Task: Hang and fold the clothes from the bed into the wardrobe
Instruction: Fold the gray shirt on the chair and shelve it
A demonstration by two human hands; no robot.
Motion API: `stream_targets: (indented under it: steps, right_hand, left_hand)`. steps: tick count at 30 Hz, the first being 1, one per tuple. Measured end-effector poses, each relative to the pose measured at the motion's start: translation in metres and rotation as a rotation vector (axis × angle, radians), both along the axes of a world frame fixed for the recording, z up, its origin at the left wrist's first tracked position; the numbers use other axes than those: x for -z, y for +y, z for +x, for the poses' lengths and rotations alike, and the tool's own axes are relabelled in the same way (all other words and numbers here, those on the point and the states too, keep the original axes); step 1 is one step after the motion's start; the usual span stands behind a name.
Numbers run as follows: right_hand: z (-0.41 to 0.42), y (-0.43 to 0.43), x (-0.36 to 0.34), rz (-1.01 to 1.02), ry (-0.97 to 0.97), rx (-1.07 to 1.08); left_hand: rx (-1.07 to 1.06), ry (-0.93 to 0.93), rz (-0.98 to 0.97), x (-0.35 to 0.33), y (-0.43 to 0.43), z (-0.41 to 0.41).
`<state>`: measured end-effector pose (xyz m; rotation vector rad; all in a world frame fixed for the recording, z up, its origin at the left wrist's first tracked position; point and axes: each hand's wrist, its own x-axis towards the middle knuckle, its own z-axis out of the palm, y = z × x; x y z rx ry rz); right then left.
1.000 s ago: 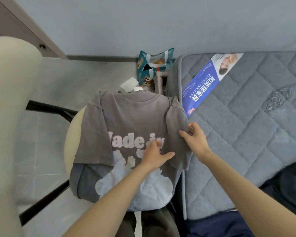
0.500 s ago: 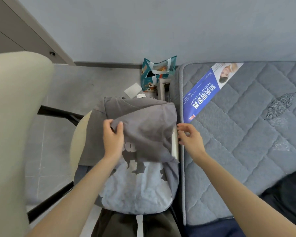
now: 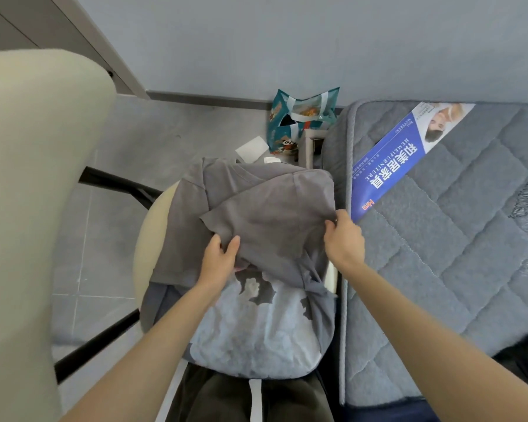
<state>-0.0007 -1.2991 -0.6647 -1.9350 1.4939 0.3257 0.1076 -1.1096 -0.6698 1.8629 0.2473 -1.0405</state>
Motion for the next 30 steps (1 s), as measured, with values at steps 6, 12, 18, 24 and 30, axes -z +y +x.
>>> stream_targets:
  steps: [6, 12, 18, 24, 30]
  right_hand:
    - [-0.03, -0.012, 0.001, 0.08, -0.144, 0.328]
    - [-0.07, 0.012, -0.011, 0.393, 0.04, -0.08]
    - [-0.098, 0.037, -0.026, 0.358, 0.221, -0.632]
    - [-0.111, 0.08, -0.062, -0.012, 0.061, -0.48]
    - [-0.149, 0.1, -0.069, 0.022, 0.2, -0.04]
  left_hand:
    - [0.238, -0.166, 0.03, 0.003, -0.023, 0.002]
    - [0.222, 0.042, 0.166, 0.008, -0.009, -0.011]
    - [0.29, -0.159, 0.037, -0.011, 0.002, -0.017]
    - [0.514, -0.405, -0.073, -0.048, 0.002, -0.014]
    - [0.563, -0.275, -0.16, -0.065, -0.005, -0.033]
